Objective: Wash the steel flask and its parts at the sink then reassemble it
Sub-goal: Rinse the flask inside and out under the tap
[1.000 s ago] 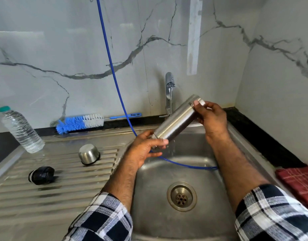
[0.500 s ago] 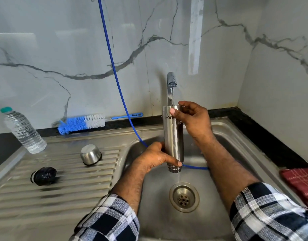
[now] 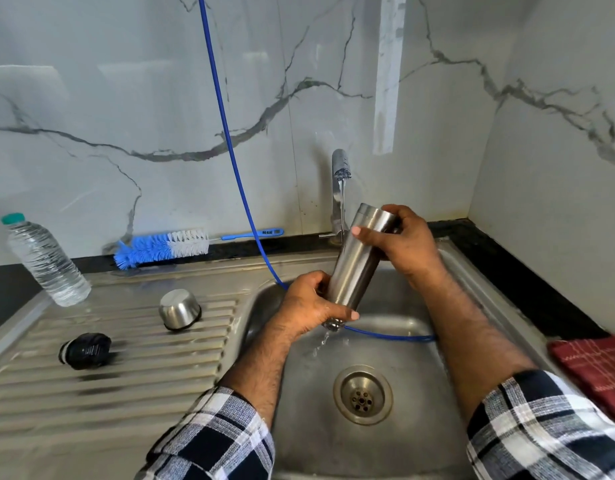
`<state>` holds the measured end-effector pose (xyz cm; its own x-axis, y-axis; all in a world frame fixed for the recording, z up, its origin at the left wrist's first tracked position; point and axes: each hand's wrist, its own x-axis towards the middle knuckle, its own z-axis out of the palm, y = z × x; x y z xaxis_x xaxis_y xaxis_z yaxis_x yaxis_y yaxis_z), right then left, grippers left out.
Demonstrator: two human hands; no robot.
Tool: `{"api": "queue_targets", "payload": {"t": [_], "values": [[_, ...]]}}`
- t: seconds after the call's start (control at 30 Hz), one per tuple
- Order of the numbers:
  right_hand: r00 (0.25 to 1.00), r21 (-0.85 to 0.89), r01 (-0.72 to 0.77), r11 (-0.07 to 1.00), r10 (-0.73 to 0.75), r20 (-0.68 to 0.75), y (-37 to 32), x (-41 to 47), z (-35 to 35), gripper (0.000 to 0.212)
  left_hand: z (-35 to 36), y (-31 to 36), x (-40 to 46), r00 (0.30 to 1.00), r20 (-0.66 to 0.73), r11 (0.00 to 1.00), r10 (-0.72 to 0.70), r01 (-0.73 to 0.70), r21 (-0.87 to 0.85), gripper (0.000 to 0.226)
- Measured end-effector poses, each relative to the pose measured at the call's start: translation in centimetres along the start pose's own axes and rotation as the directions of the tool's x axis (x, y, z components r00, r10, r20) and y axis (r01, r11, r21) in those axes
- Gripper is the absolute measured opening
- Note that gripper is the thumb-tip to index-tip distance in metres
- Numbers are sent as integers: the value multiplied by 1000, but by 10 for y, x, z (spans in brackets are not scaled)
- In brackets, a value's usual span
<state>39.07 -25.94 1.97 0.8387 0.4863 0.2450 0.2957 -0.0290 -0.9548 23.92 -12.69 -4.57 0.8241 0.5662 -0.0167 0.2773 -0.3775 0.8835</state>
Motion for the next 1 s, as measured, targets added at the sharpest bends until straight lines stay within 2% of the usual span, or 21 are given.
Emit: {"api": "queue_targets", "payload": {"t": [0.07,0.13,0.27,0.4,0.53,0.63,0.73,0.8,0.87,1.0], "values": [[998,-157,30,987,-22,54,-10,-8,0,95,0,3,-3,996,87,998,13,-18,52,77],[991,-299,95,949,-62,118,-19,-20,1,85,-4,10,-8,992,124,998,36,-43,49,71],[965,-425,236,874,-161,206,-34,-49,9,81,-21,33,-17,993,59,994,105,-104,-16,54],[953,-374,297,879,-251,167,-53,-65,13,76,-38,40,-38,990,-22,990,138,-138,-14,52],[945,-279,326,903,-302,127,-80,-78,23,81,-60,33,-67,981,-92,980,171,-179,-91,63],[941,-200,338,920,-338,36,-94,-85,30,78,-72,22,-87,962,-257,920,96,-185,-346,58],[939,-110,320,941,-331,-93,-98,-92,32,73,-90,14,-96,899,-437,833,-34,-216,-509,44],[943,-53,302,952,-307,-126,-94,-93,34,74,-100,7,-94,858,-509,818,-73,-240,-522,36],[948,-13,291,957,-290,-129,-87,-95,38,80,-101,5,-90,843,-536,822,-55,-267,-503,30],[946,-24,298,954,-299,-122,-77,-92,49,85,-87,4,-79,853,-511,888,108,-314,-336,24]]}}
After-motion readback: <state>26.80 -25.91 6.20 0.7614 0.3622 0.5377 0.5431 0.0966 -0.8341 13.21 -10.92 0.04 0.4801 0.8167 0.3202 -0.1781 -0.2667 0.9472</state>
